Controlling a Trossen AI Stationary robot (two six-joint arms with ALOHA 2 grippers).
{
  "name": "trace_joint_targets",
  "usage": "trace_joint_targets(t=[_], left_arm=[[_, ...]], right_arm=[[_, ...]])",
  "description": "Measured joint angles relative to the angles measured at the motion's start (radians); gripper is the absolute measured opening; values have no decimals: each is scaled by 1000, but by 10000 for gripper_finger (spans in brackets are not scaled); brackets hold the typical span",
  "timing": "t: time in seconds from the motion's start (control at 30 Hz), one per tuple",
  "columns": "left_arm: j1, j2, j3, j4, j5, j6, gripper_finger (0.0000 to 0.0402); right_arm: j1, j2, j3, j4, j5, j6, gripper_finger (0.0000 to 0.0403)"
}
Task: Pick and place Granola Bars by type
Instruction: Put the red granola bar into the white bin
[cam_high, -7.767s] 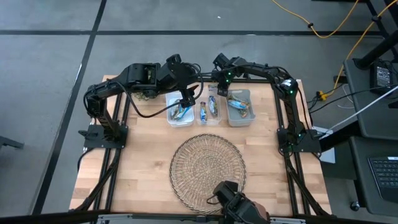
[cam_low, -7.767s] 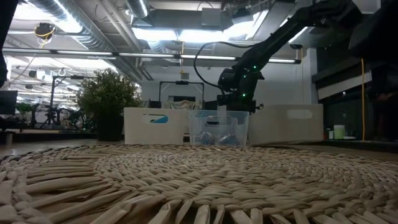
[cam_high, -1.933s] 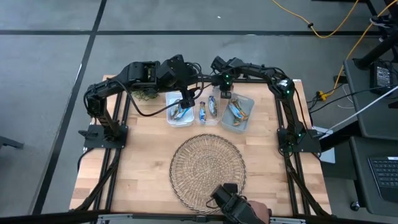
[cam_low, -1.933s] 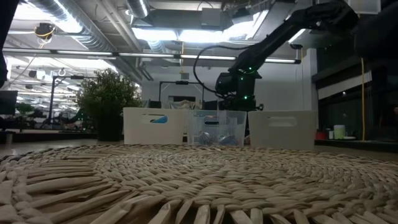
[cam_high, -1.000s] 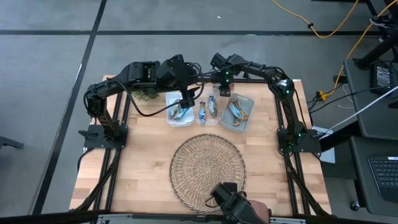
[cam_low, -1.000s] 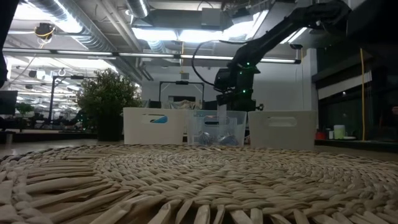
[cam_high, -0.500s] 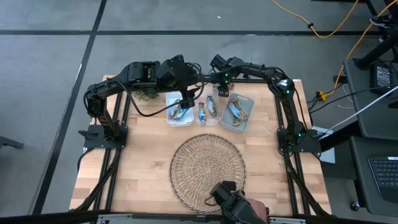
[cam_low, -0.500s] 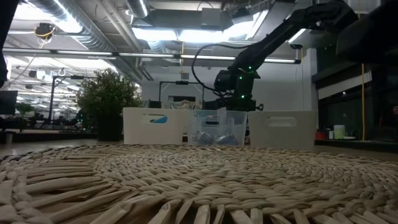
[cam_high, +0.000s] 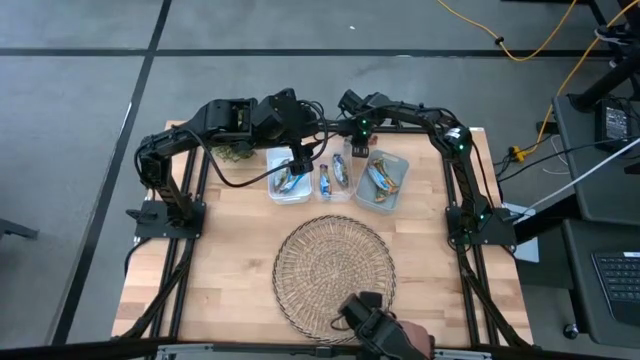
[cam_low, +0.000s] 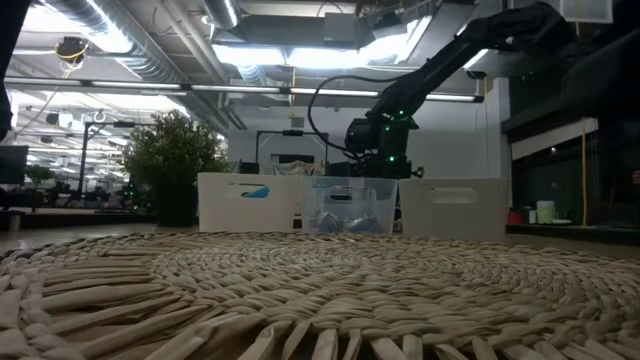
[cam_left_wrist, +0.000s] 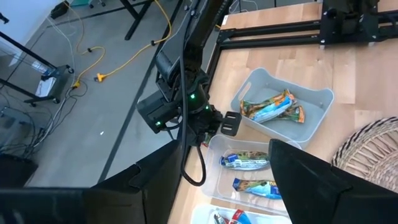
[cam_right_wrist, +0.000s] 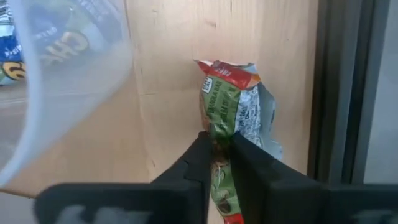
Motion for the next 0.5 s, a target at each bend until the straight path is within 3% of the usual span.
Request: trace_joint_targets(t=[0.17, 0.5], left_arm=[[0, 0, 0, 0, 0, -7, 235], [0, 0, 0, 0, 0, -7, 235]], right_arm=[[-1, -5, 0, -13, 31, 23, 8], [-10, -54, 34, -53, 78, 22, 6]])
